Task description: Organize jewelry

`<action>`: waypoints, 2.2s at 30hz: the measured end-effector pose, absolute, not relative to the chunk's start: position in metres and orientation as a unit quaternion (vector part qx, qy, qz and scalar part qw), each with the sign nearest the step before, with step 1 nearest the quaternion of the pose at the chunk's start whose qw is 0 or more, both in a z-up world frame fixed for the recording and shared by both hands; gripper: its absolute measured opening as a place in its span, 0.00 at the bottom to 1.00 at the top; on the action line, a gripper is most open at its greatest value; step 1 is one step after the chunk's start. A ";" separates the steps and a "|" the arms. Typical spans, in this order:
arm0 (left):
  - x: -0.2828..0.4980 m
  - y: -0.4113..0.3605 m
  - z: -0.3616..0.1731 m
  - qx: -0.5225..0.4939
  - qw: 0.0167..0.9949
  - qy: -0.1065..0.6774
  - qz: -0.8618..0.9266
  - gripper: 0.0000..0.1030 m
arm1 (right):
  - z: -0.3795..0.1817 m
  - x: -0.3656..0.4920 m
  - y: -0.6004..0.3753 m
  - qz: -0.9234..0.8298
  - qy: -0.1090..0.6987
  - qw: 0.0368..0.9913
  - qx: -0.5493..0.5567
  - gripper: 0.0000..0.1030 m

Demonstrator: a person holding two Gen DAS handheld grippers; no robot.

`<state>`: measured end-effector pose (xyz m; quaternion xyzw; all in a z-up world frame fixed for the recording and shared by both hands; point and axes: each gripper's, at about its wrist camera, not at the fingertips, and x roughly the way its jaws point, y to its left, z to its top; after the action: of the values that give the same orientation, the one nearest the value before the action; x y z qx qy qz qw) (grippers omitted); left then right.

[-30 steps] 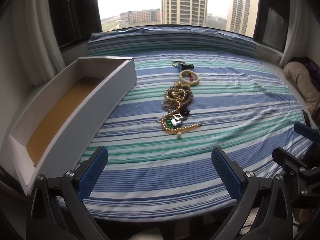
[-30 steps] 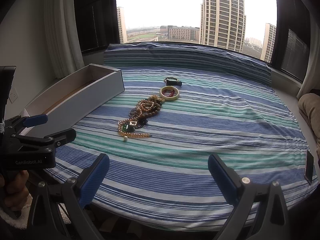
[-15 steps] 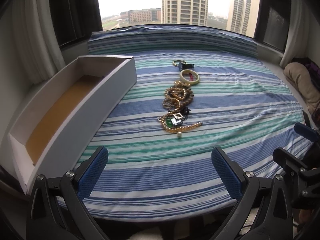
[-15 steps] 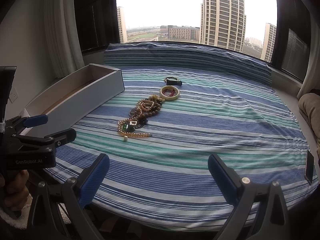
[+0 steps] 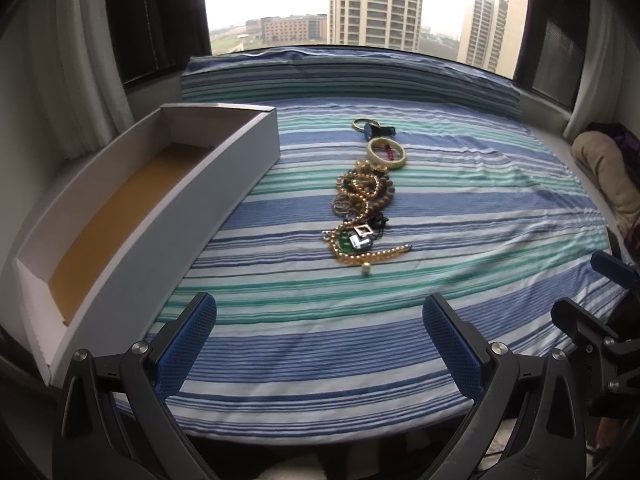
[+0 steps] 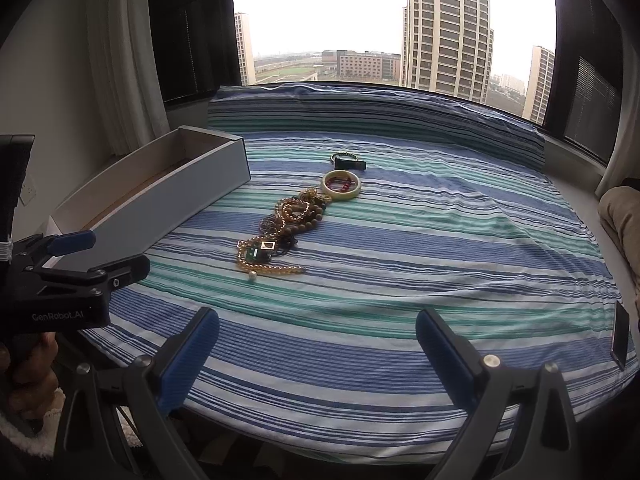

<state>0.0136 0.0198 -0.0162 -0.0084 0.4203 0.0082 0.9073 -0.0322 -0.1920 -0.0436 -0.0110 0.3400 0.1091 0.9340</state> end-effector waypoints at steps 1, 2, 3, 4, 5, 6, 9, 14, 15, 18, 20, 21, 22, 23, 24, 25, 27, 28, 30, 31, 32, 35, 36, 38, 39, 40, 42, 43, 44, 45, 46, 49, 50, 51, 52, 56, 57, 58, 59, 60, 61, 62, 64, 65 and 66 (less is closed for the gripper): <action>0.014 0.020 -0.017 -0.009 0.907 0.421 0.008 1.00 | -0.044 -0.032 -0.192 0.109 0.341 0.934 -0.011 0.98; 0.014 0.020 -0.017 -0.008 0.907 0.421 0.008 1.00 | -0.045 -0.031 -0.193 0.110 0.343 0.933 -0.010 0.98; 0.015 0.020 -0.018 -0.008 0.907 0.422 0.007 1.00 | -0.046 -0.031 -0.193 0.111 0.344 0.932 -0.010 0.98; 0.015 0.020 -0.018 -0.008 0.906 0.423 0.007 1.00 | -0.046 -0.030 -0.193 0.112 0.345 0.932 -0.010 0.98; 0.016 0.020 -0.019 -0.008 0.906 0.424 0.007 1.00 | -0.047 -0.029 -0.193 0.113 0.346 0.931 -0.010 0.98; 0.016 0.020 -0.020 -0.008 0.905 0.426 0.006 1.00 | -0.047 -0.029 -0.193 0.115 0.347 0.931 -0.011 0.98; 0.019 0.021 -0.022 -0.005 0.904 0.427 0.006 1.00 | -0.048 -0.027 -0.193 0.116 0.350 0.930 -0.011 0.98; 0.031 0.023 -0.025 0.000 0.904 0.427 -0.002 1.00 | -0.050 -0.022 -0.193 0.118 0.355 0.927 -0.011 0.98; 0.035 0.024 -0.027 -0.003 0.903 0.430 -0.006 1.00 | -0.051 -0.021 -0.193 0.118 0.357 0.927 -0.010 0.98; 0.045 0.023 -0.032 -0.011 0.897 0.440 -0.024 1.00 | -0.055 -0.018 -0.197 0.116 0.363 0.925 -0.005 0.98; 0.052 0.021 -0.036 -0.010 0.893 0.449 -0.031 1.00 | -0.058 -0.015 -0.201 0.112 0.367 0.923 -0.001 0.98; 0.055 0.019 -0.038 -0.011 0.890 0.453 -0.037 1.00 | -0.060 -0.014 -0.204 0.111 0.369 0.923 0.002 0.98; 0.058 0.017 -0.040 -0.013 0.888 0.458 -0.043 1.00 | -0.061 -0.011 -0.207 0.109 0.371 0.922 0.004 0.98; 0.060 0.015 -0.042 -0.013 0.886 0.461 -0.049 1.00 | -0.063 -0.009 -0.209 0.107 0.372 0.922 0.007 0.98; 0.063 0.014 -0.043 -0.011 0.884 0.464 -0.053 1.00 | -0.064 -0.007 -0.212 0.104 0.373 0.922 0.010 0.98; 0.065 0.012 -0.044 -0.009 0.883 0.466 -0.056 1.00 | -0.066 -0.005 -0.215 0.102 0.375 0.921 0.013 0.98; 0.068 0.010 -0.045 -0.007 0.881 0.468 -0.061 1.00 | -0.069 0.000 -0.219 0.098 0.379 0.920 0.019 0.98; 0.069 0.010 -0.046 -0.009 0.880 0.470 -0.064 1.00 | -0.070 0.002 -0.221 0.096 0.380 0.920 0.021 0.98; 0.072 0.013 -0.048 -0.016 0.877 0.474 -0.069 1.00 | -0.074 0.007 -0.223 0.097 0.383 0.919 0.020 0.98; 0.073 0.015 -0.049 -0.020 0.876 0.476 -0.069 1.00 | -0.076 0.010 -0.223 0.100 0.385 0.917 0.019 0.98; 0.073 0.017 -0.050 -0.023 0.876 0.478 -0.067 1.00 | -0.078 0.013 -0.223 0.107 0.385 0.916 0.018 0.98; 0.074 0.026 -0.054 -0.033 0.873 0.483 -0.056 1.00 | -0.084 0.035 -0.218 0.139 0.382 0.914 0.011 0.98; 0.074 0.029 -0.054 -0.038 0.872 0.485 -0.053 1.00 | -0.087 0.046 -0.215 0.154 0.383 0.911 0.005 0.98; 0.071 0.034 -0.055 -0.047 0.871 0.487 -0.049 1.00 | -0.095 0.071 -0.204 0.192 0.389 0.901 -0.003 0.97; 0.069 0.036 -0.056 -0.050 0.871 0.487 -0.047 1.00 | -0.100 0.085 -0.197 0.209 0.395 0.894 -0.007 0.97; 0.066 0.039 -0.056 -0.051 0.871 0.487 -0.044 1.00 | -0.105 0.100 -0.190 0.228 0.402 0.887 -0.010 0.95; 0.063 0.044 -0.057 -0.052 0.870 0.488 -0.036 1.00 | -0.114 0.126 -0.174 0.270 0.410 0.871 -0.007 0.75; 0.061 0.048 -0.057 -0.053 0.870 0.489 -0.032 1.00 | -0.119 0.139 -0.166 0.285 0.416 0.864 -0.005 0.64; 0.059 0.052 -0.058 -0.055 0.870 0.489 -0.028 1.00 | -0.124 0.152 -0.158 0.294 0.423 0.857 -0.008 0.63; 0.058 0.055 -0.058 -0.057 0.869 0.490 -0.023 1.00 | -0.129 0.163 -0.150 0.302 0.427 0.852 -0.016 0.63; 0.057 0.059 -0.059 -0.060 0.869 0.491 -0.019 1.00 | -0.134 0.172 -0.144 0.304 0.426 0.852 -0.025 0.63; 0.054 0.069 -0.061 -0.071 0.867 0.494 -0.011 1.00 | -0.150 0.192 -0.130 0.309 0.436 0.844 -0.052 0.48; 0.054 0.072 -0.061 -0.073 0.866 0.495 -0.009 1.00 | -0.155 0.197 -0.127 0.311 0.440 0.841 -0.059 0.43; 0.054 0.074 -0.062 -0.075 0.865 0.495 -0.008 1.00 | -0.159 0.200 -0.125 0.314 0.443 0.837 -0.063 0.39; 0.054 0.075 -0.064 -0.077 0.865 0.497 -0.007 1.00 | -0.161 0.202 -0.123 0.320 0.440 0.837 -0.067 0.38; 0.058 0.077 -0.069 -0.083 0.860 0.503 -0.008 1.00 | -0.161 0.202 -0.120 0.343 0.438 0.828 -0.072 0.13; 0.059 0.076 -0.069 -0.083 0.860 0.504 -0.009 1.00 | -0.159 0.199 -0.121 0.347 0.437 0.827 -0.067 0.13; 0.059 0.076 -0.069 -0.081 0.860 0.503 -0.010 1.00 | -0.156 0.196 -0.124 0.351 0.436 0.826 -0.061 0.13; 0.059 0.075 -0.069 -0.079 0.861 0.503 -0.011 1.00 | -0.151 0.190 -0.128 0.353 0.434 0.827 -0.051 0.13; 0.059 0.074 -0.069 -0.077 0.861 0.502 -0.011 1.00 | -0.145 0.184 -0.134 0.353 0.432 0.829 -0.038 0.13; 0.060 0.073 -0.069 -0.075 0.861 0.502 -0.012 1.00 | -0.138 0.178 -0.141 0.355 0.430 0.830 -0.022 0.13; 0.061 0.072 -0.070 -0.075 0.861 0.503 -0.013 1.00 | -0.131 0.170 -0.149 0.356 0.427 0.831 -0.008 0.13; 0.063 0.070 -0.073 -0.075 0.859 0.506 -0.016 1.00 | -0.119 0.156 -0.161 0.352 0.417 0.838 0.008 0.13; 0.064 0.069 -0.075 -0.075 0.858 0.508 -0.018 1.00 | -0.114 0.149 -0.169 0.350 0.414 0.840 0.016 0.13; 0.065 0.067 -0.076 -0.075 0.856 0.510 -0.020 1.00 | -0.111 0.144 -0.177 0.345 0.412 0.843 0.025 0.13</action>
<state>0.0650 0.0667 -0.0765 -0.0747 0.5104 -0.0203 0.8565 0.1436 -0.1767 -0.1109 0.0252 0.4123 0.3453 0.8427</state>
